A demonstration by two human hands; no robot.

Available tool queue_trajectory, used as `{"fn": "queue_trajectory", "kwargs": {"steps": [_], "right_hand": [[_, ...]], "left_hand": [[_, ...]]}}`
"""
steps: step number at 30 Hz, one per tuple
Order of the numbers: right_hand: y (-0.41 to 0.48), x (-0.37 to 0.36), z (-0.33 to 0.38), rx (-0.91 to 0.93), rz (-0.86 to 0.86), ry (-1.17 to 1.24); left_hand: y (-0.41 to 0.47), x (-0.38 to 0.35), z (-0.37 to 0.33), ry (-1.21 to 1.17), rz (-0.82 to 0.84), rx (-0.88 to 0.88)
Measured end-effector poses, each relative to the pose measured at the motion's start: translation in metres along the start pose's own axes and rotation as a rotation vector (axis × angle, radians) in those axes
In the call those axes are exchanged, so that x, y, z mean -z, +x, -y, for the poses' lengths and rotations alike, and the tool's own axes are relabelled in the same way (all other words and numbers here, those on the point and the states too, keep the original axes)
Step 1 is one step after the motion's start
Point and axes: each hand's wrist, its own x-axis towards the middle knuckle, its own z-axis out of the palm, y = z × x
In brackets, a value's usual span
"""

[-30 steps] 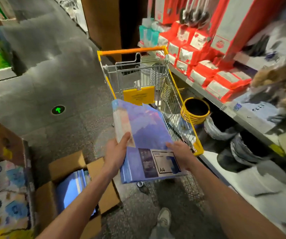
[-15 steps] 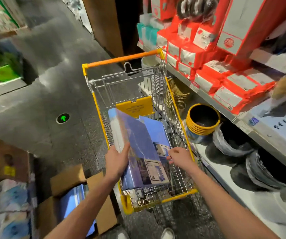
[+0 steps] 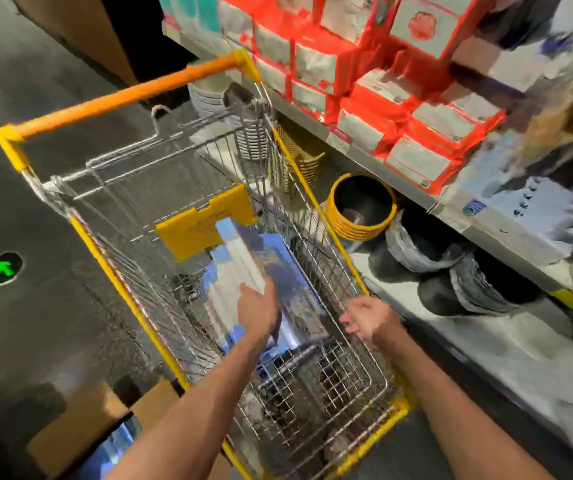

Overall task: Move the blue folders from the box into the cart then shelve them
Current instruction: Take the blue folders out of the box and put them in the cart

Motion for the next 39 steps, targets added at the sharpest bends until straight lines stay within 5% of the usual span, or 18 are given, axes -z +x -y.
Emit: {"fn": "queue_trajectory", "kwargs": {"steps": [10,21,32,39], "right_hand": [[-0.004,-0.052,0.025,-0.004,0.096,-0.042],[-0.018,-0.052,0.013,-0.008,0.118,-0.234],[-0.098,-0.082,-0.010,0.273,0.216,0.006],[-0.186,-0.128,-0.072,0.343,0.406,-0.035]], "left_hand": [[0.067,-0.029,-0.010,-0.027,0.180,0.062],[0.032,0.002,-0.015,0.167,0.325,0.009],[-0.107,0.095,0.027,-0.089,0.036,-0.283],[-0.248,0.133,0.126,-0.400,-0.264,-0.173]]}}
